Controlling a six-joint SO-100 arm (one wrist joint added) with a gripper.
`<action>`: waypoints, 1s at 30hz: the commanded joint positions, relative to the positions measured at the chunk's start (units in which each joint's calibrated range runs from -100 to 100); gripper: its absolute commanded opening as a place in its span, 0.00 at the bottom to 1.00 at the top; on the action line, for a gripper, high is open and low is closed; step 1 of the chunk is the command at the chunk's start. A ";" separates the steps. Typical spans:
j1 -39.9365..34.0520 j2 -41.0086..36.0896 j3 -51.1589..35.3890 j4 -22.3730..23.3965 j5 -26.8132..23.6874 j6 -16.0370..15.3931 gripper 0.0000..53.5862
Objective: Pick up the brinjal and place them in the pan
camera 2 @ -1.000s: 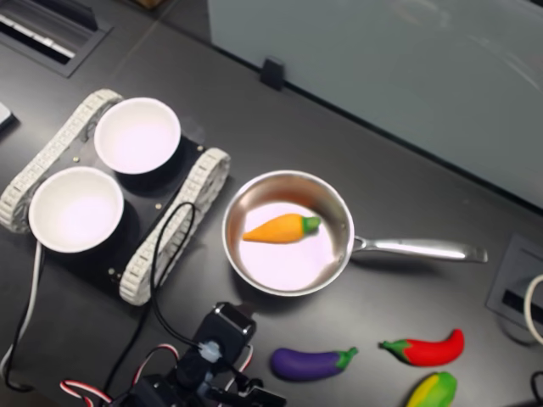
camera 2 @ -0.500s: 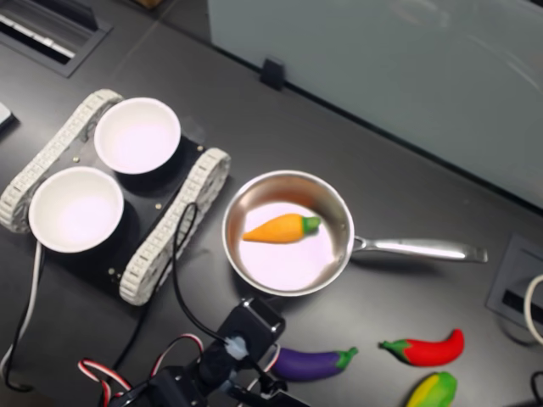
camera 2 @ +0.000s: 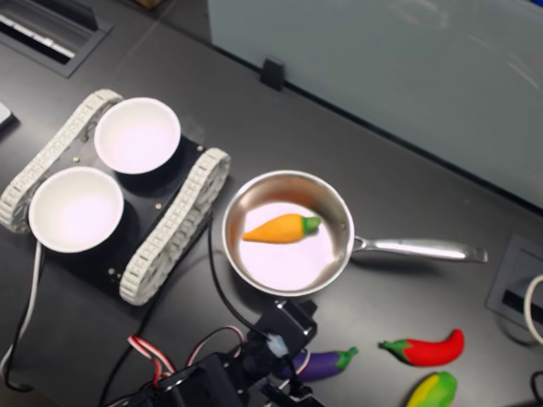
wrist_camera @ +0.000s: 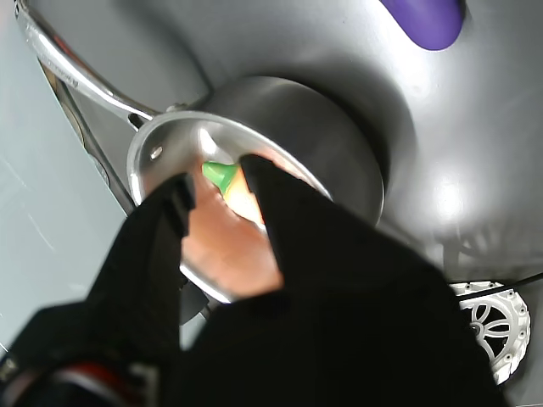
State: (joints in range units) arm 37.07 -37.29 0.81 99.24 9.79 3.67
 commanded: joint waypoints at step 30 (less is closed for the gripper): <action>7.77 10.76 8.14 0.76 4.84 6.92 0.61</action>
State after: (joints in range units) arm 45.21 -26.09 9.41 99.15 14.77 9.46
